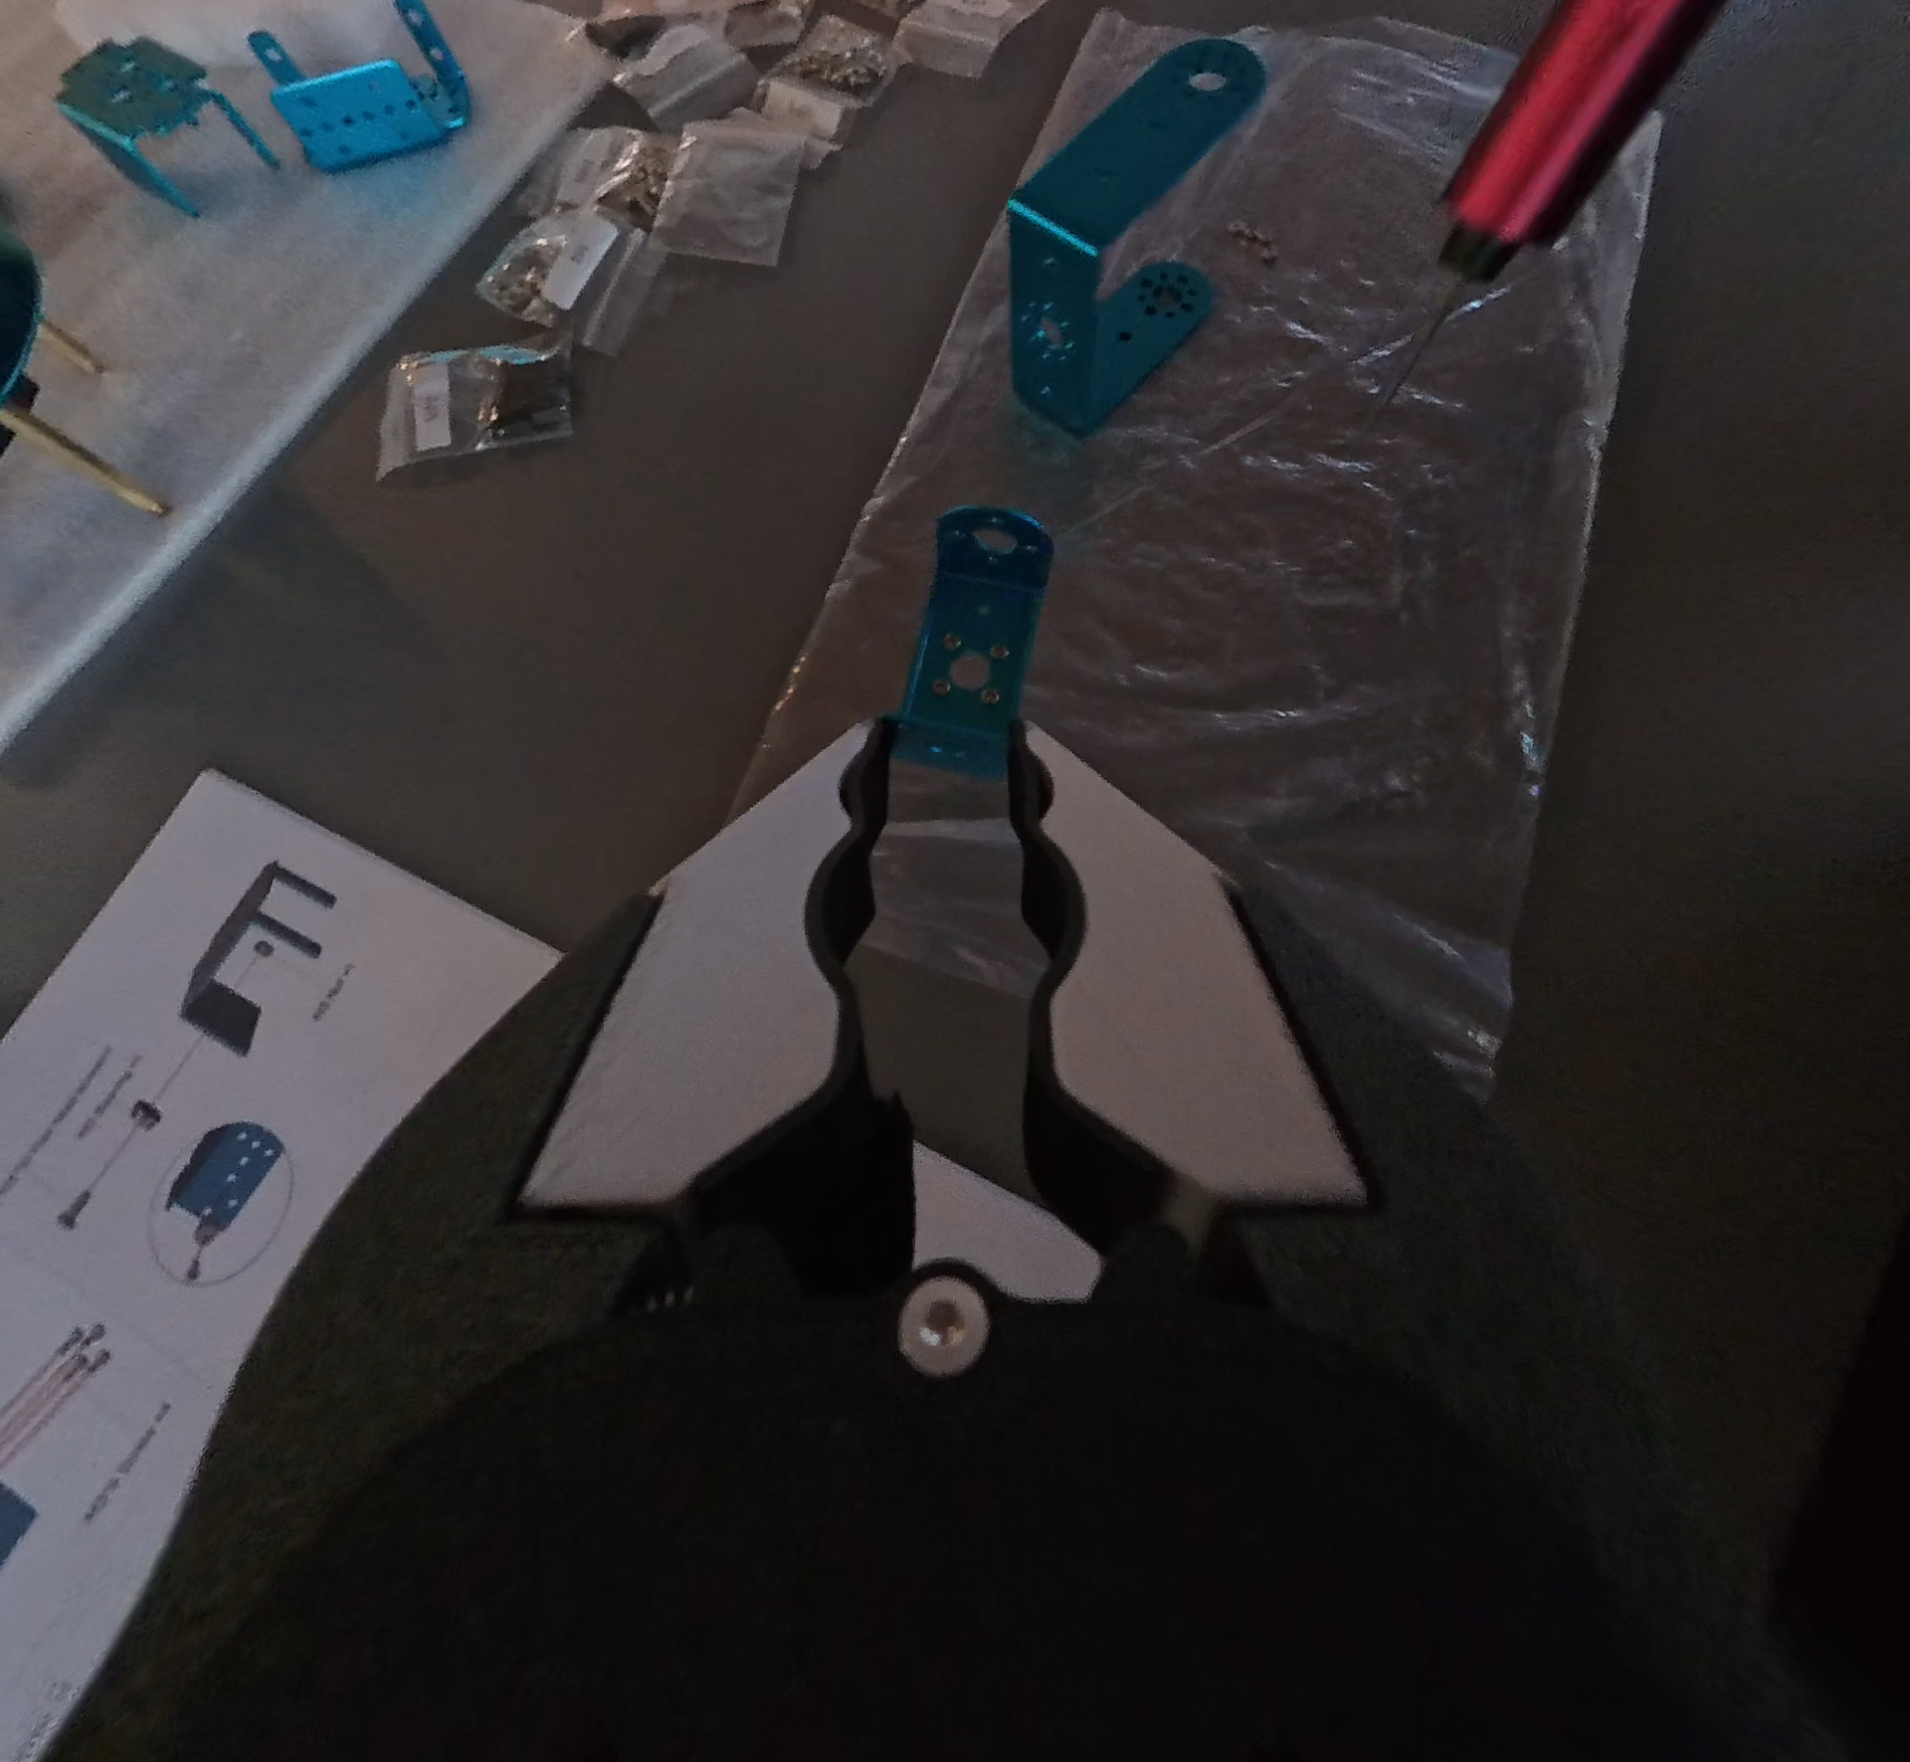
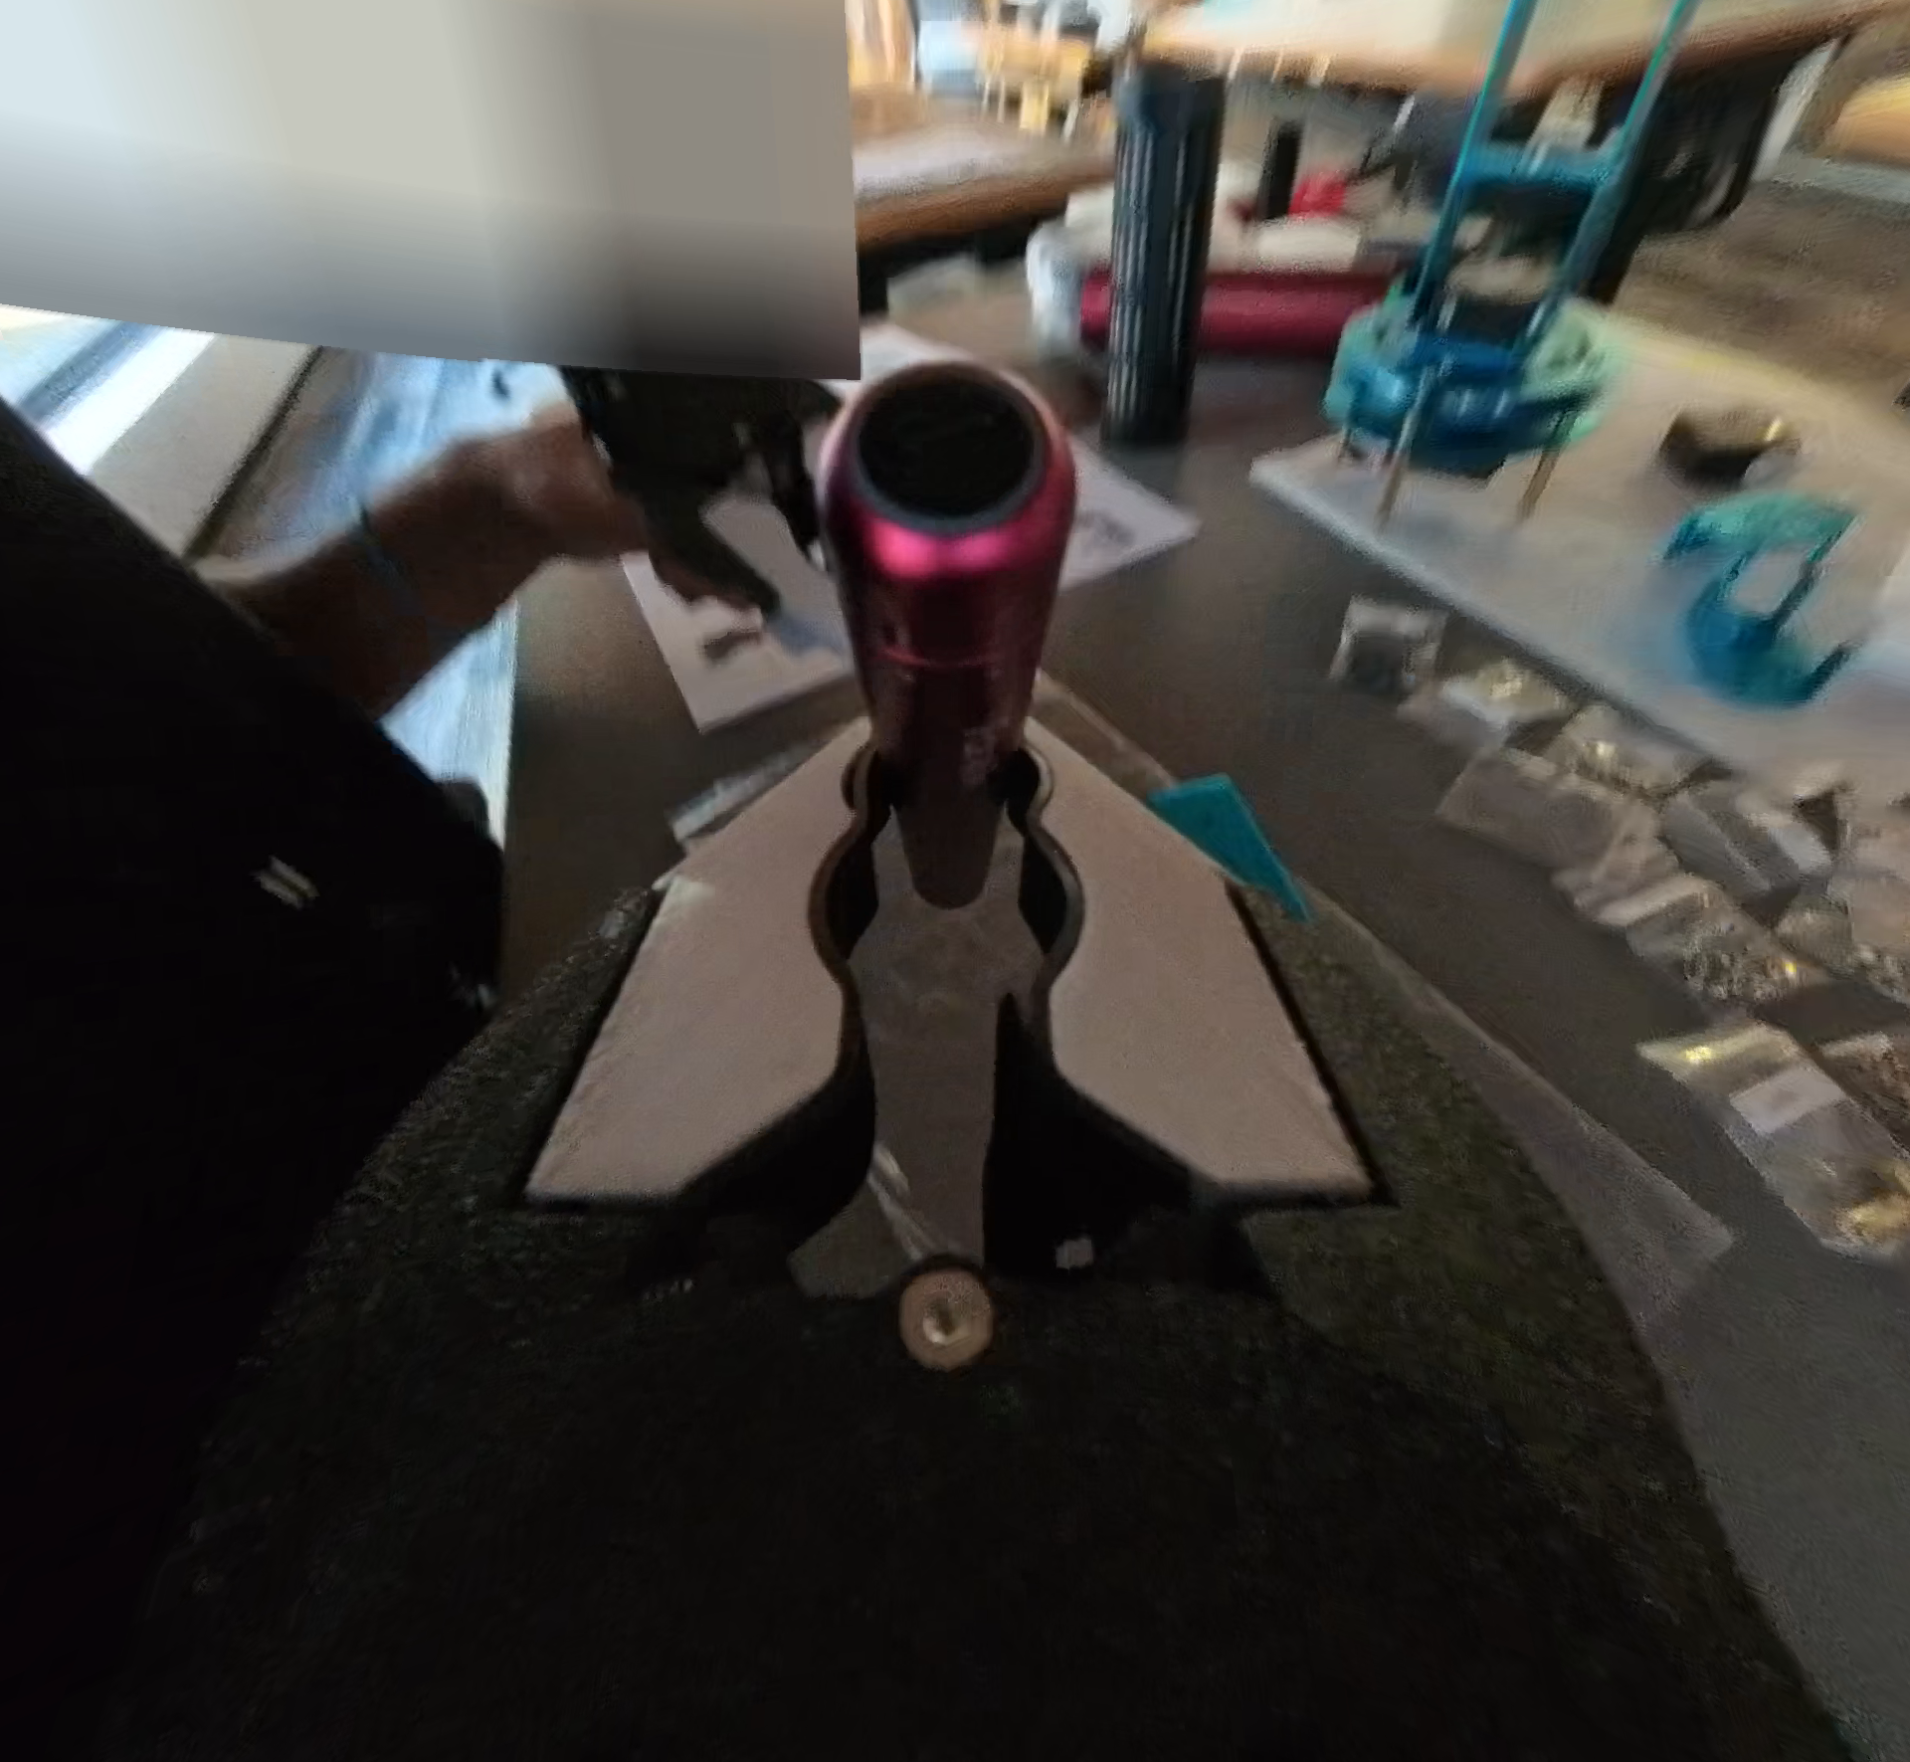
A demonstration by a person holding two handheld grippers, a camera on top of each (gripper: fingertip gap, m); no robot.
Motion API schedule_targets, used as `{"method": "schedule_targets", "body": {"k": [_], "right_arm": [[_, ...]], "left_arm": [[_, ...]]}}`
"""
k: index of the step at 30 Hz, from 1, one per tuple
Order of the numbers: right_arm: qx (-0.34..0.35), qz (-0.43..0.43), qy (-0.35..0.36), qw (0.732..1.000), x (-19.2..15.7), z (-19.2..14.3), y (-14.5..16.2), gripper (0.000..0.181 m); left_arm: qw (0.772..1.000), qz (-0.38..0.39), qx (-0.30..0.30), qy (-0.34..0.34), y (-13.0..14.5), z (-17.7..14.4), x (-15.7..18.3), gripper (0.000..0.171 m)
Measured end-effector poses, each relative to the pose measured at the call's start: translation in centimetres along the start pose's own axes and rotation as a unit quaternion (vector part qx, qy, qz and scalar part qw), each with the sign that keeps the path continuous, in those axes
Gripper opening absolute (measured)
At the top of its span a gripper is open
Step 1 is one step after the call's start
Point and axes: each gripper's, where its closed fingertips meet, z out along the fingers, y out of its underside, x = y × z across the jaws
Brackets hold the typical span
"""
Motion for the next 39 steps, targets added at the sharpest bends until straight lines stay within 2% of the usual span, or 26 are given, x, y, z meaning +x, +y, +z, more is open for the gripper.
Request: {"method": "schedule_targets", "body": {"k": [3,6,9,16,20,26,30,33,36,39], "right_arm": [[-0.042,-0.054,-0.012,0.998,1.1,0.8,2.2,0.022],[-0.008,-0.036,-0.054,0.998,1.0,1.5,1.4,0.022],[-0.024,-0.02,-0.063,0.998,1.6,1.2,2.2,0.022],[-0.062,0.022,-0.05,0.997,2.7,-3.8,4.3,0.023],[-0.092,0.042,-0.028,0.994,3.5,-7.1,6.9,0.022],[-0.126,0.011,-0.021,0.992,2.9,-11.3,10.3,0.021],[-0.1,-0.026,0.04,0.994,4.8,-15.1,9.2,0.022],[-0.07,-0.052,0.138,0.987,8.6,-18.8,8.4,0.021],[-0.046,-0.061,0.215,0.974,11.6,-21.7,9.1,0.021],[-0.074,-0.067,0.254,0.962,12.5,-22.9,11.4,0.022]], "left_arm": [[1.0,0.015,0.001,0.01,-0.3,-0.2,0.5,0.022],[1.0,0.024,-0.004,0.005,-0.4,-0.3,0.8,0.022],[1.0,0.023,-0.002,0.001,-0.7,-0.6,1.4,0.022],[1.0,0.022,0.004,-0.006,-0.6,-1.3,2.7,0.022],[0.999,0.036,-0.003,0.003,-0.5,-0.9,3.9,0.022],[0.998,0.067,-0.005,0.022,-1.4,0.2,6.2,0.022],[0.996,0.087,-0.012,0.022,-1.9,0.9,7.1,0.022],[0.995,0.094,-0.017,0.022,-2.0,1.4,7.6,0.022],[0.994,0.102,-0.025,0.014,-2.1,1.9,7.9,0.022],[0.994,0.107,-0.025,0.008,-2.3,2.2,8.4,0.022]]}}
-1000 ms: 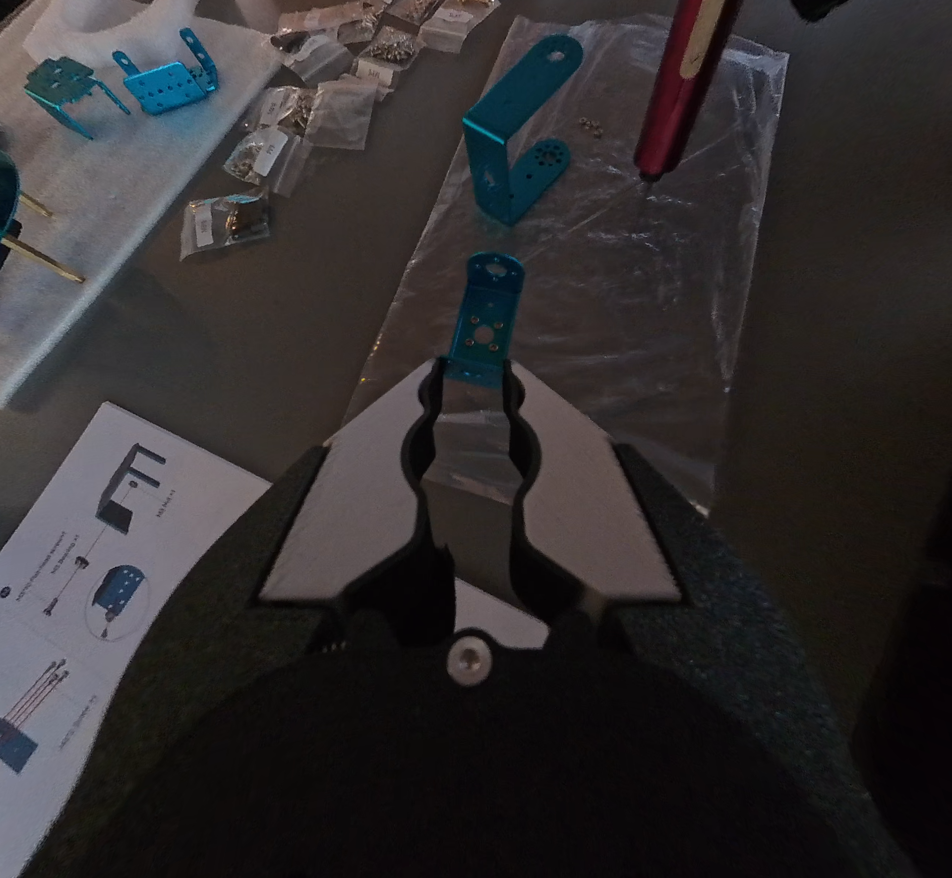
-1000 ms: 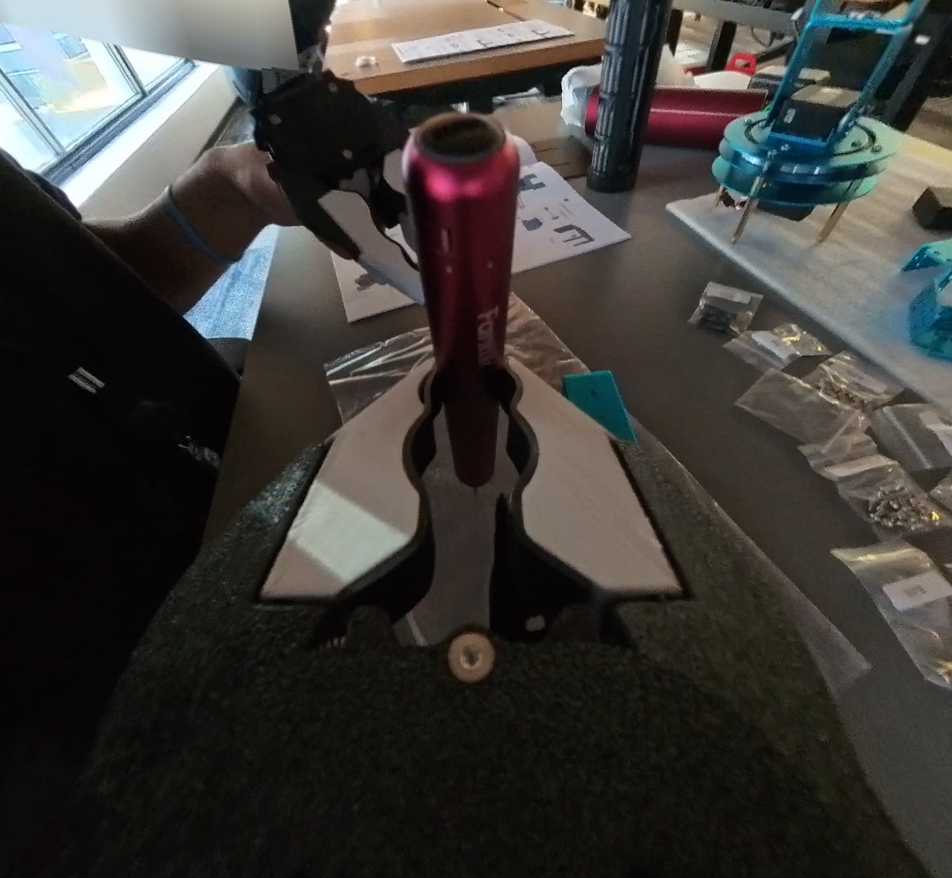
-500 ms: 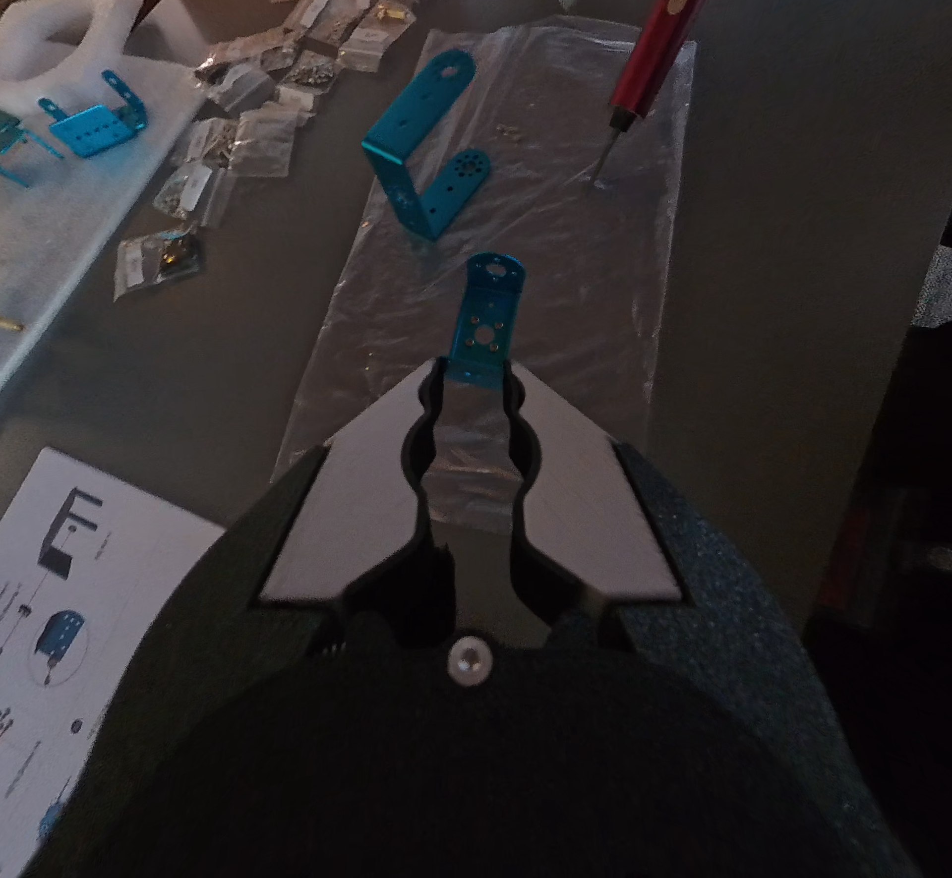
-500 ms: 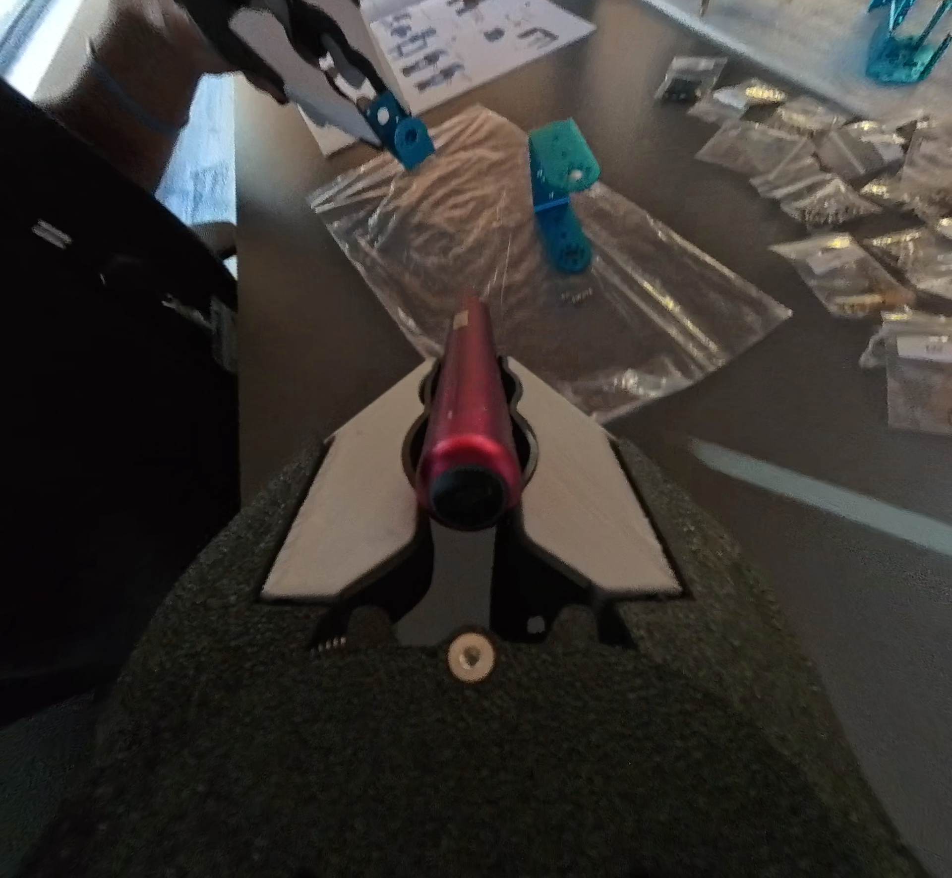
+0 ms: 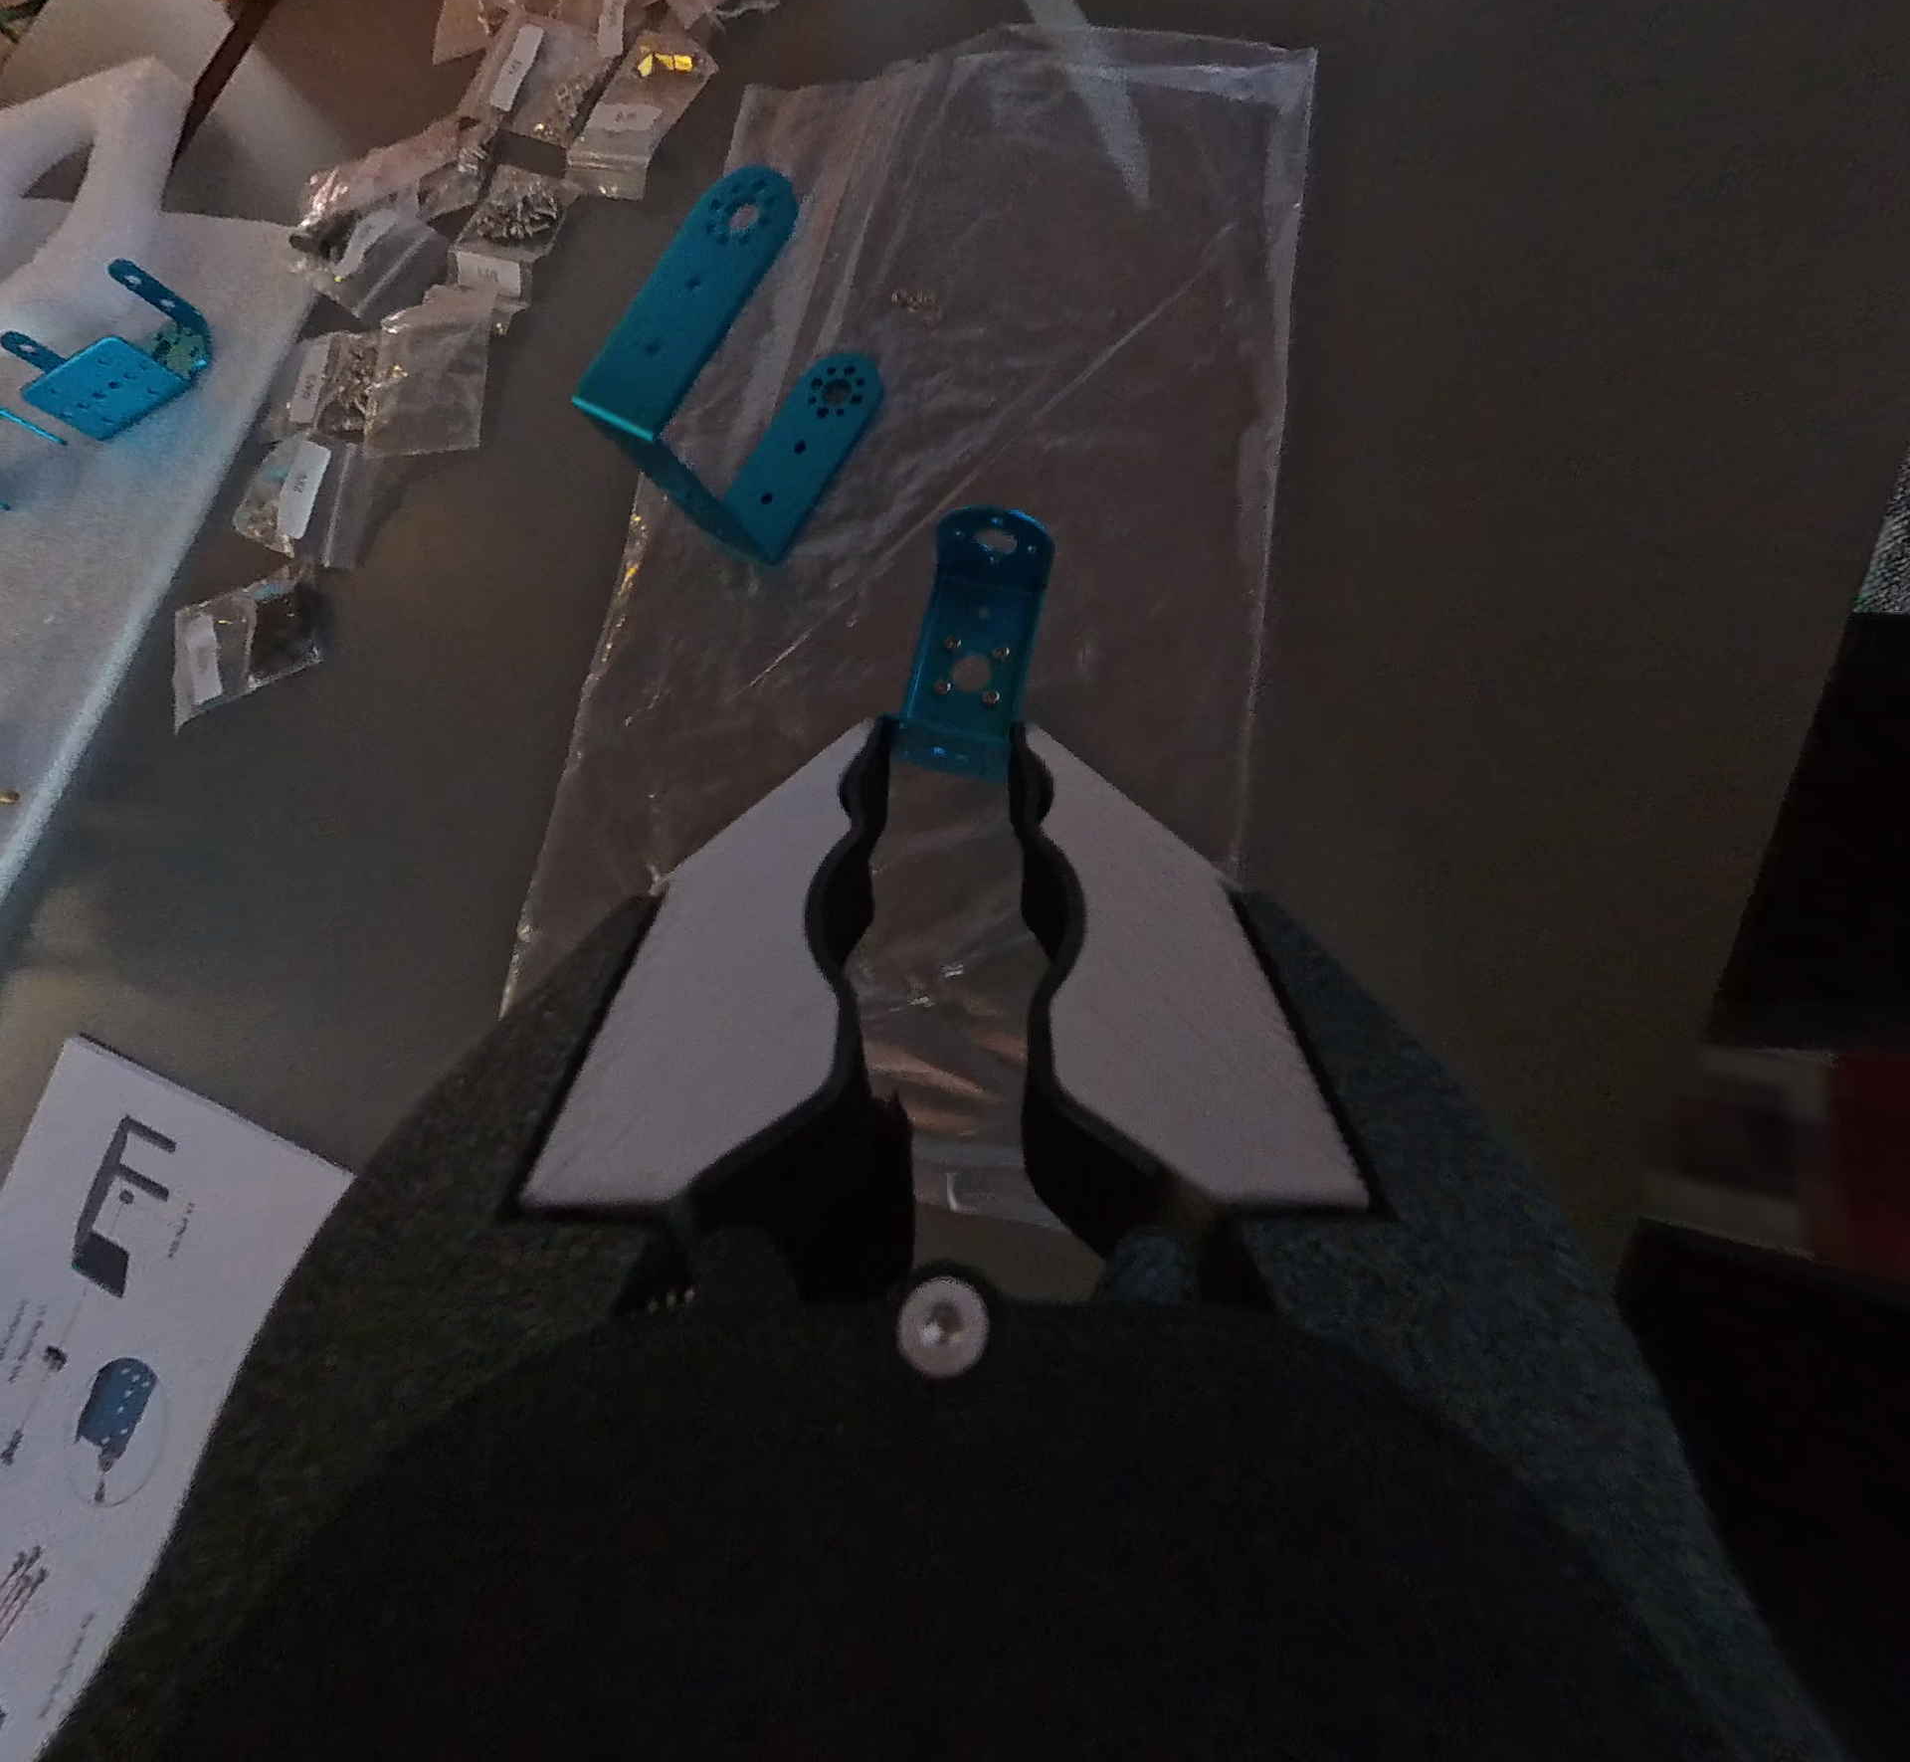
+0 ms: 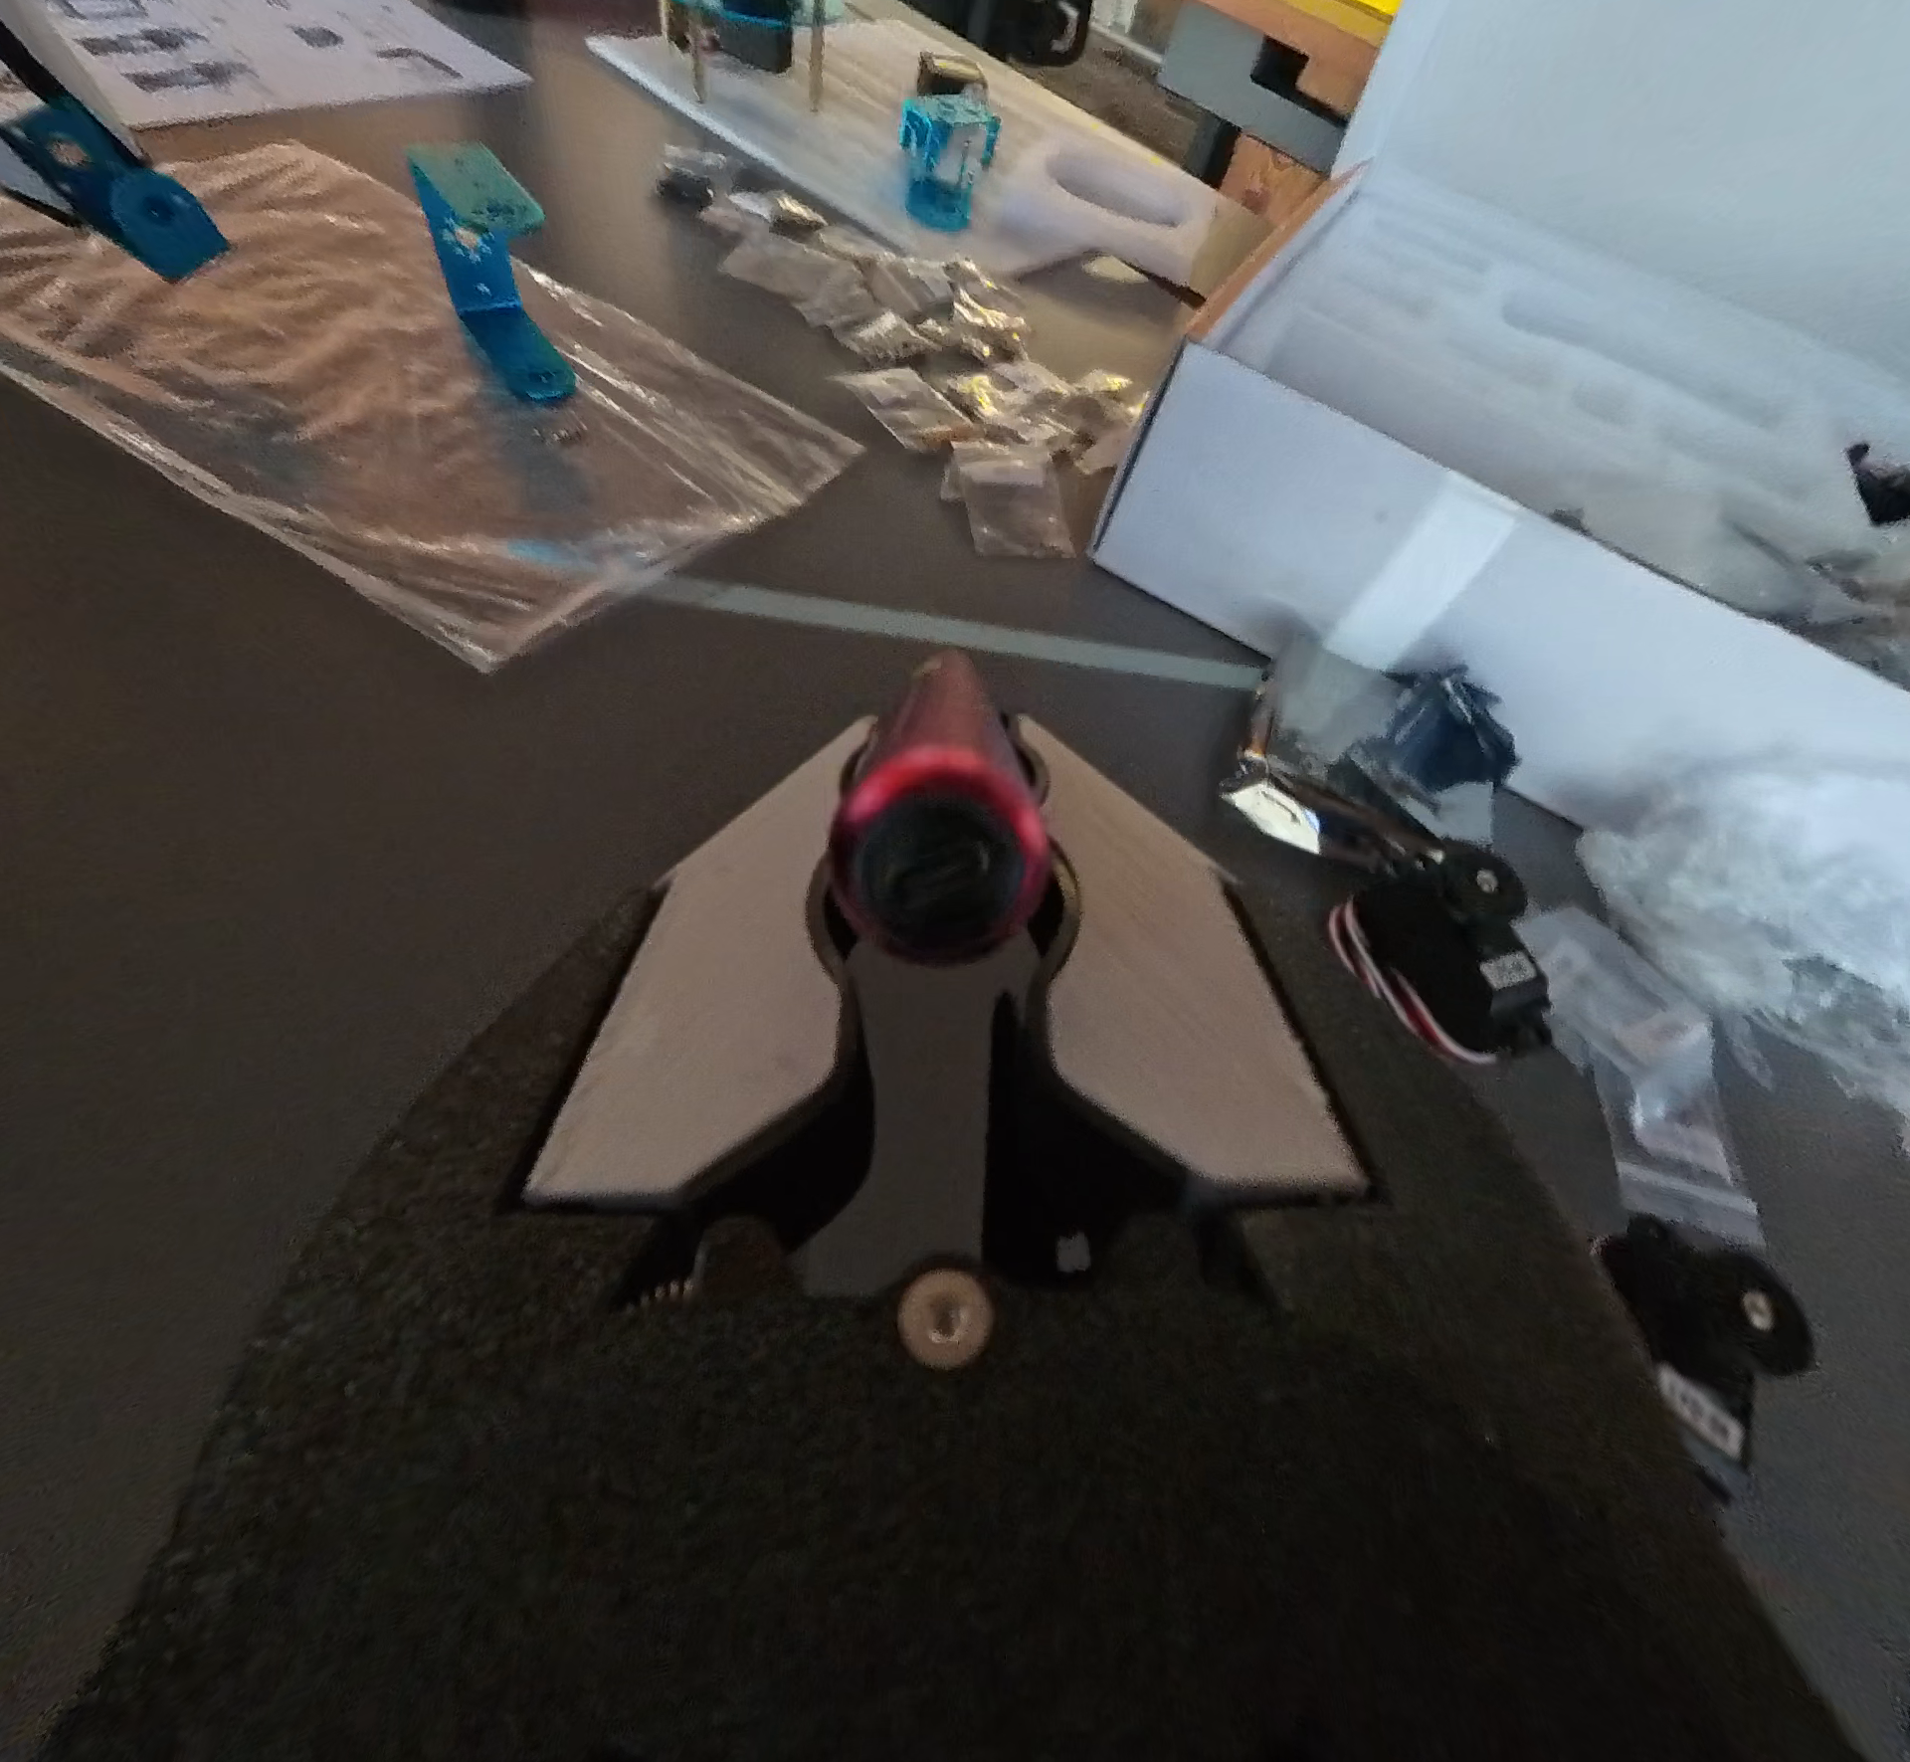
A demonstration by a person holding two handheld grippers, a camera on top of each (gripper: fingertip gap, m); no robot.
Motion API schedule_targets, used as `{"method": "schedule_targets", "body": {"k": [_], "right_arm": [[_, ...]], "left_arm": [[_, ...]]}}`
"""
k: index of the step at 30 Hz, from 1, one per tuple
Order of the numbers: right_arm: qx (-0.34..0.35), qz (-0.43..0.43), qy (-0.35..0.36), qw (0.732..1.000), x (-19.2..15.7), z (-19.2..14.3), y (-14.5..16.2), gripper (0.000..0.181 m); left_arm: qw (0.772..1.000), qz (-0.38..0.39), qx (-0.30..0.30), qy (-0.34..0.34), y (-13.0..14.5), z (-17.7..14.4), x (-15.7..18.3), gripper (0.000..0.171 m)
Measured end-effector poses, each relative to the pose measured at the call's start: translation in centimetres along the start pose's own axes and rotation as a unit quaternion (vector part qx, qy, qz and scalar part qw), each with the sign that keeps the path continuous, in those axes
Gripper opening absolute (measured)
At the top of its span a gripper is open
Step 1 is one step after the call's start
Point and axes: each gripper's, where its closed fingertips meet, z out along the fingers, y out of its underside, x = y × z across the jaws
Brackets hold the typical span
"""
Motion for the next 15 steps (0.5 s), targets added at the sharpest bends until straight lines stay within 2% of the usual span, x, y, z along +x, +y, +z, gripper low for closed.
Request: {"method": "schedule_targets", "body": {"k": [3,9,13,15], "right_arm": [[-0.033,0.007,0.016,0.999,0.0,-0.4,2.0,0.023],[-0.065,0.03,0.029,0.997,-0.5,-2.4,3.7,0.022],[-0.12,0.045,0.041,0.991,-1.2,-3.6,6.4,0.022],[-0.14,0.053,0.034,0.988,-2.0,-4.0,7.4,0.015]], "left_arm": [[1.0,-0.001,0.004,-0.007,-0.4,0.0,0.4,0.022],[1.0,0.008,0.002,-0.019,-0.5,-0.3,1.5,0.022],[1.0,0.015,0.0,-0.024,-0.6,-0.7,2.7,0.022],[1.0,0.016,-0.001,-0.027,-0.5,-0.8,3.2,0.022]]}}
